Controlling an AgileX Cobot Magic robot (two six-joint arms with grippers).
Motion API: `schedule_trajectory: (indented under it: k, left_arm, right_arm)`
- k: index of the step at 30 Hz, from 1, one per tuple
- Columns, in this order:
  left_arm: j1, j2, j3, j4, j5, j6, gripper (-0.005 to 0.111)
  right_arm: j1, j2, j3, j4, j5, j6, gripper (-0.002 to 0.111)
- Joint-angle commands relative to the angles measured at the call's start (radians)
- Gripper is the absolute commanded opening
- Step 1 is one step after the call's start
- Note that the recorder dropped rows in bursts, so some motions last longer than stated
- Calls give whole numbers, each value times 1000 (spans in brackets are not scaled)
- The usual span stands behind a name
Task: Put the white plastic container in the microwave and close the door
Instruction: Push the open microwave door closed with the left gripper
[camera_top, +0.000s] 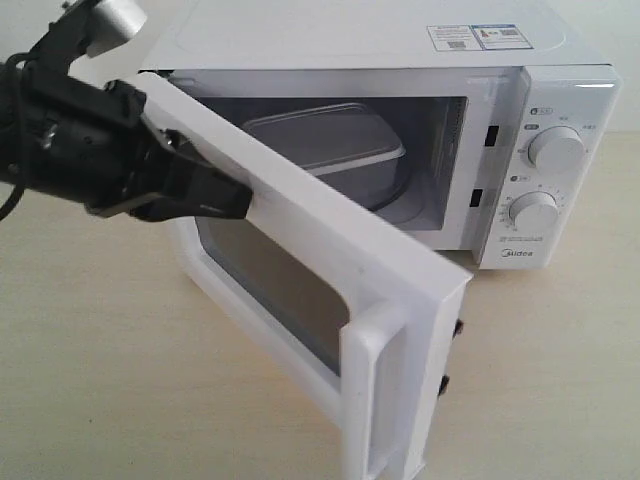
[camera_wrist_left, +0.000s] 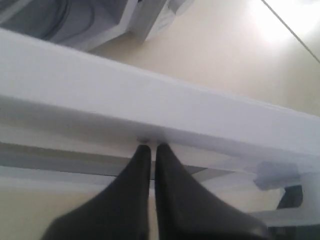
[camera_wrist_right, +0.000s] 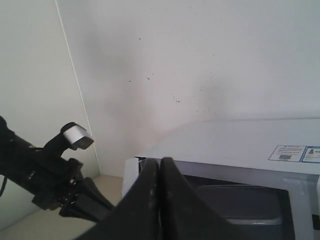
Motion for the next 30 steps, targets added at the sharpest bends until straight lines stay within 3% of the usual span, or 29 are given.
schedule_trajectory:
  k: [1,17,25,30]
  left_arm:
    - [-43,73,-87,-16,-64,8,4]
    - [-52,310,-276,-15,-125,18,4]
    - [-52,315,-276,-7,-179,21,4]
    - [-52,326,-276,-10,-202,21,4]
  right_arm:
    - [3,-2,2,-13,23,10,0]
    - [3,63,4,-343,129,307,0]
    - [3,231,6,-316,16,263,0]
    - [3,293,6,-141,-10,109,0]
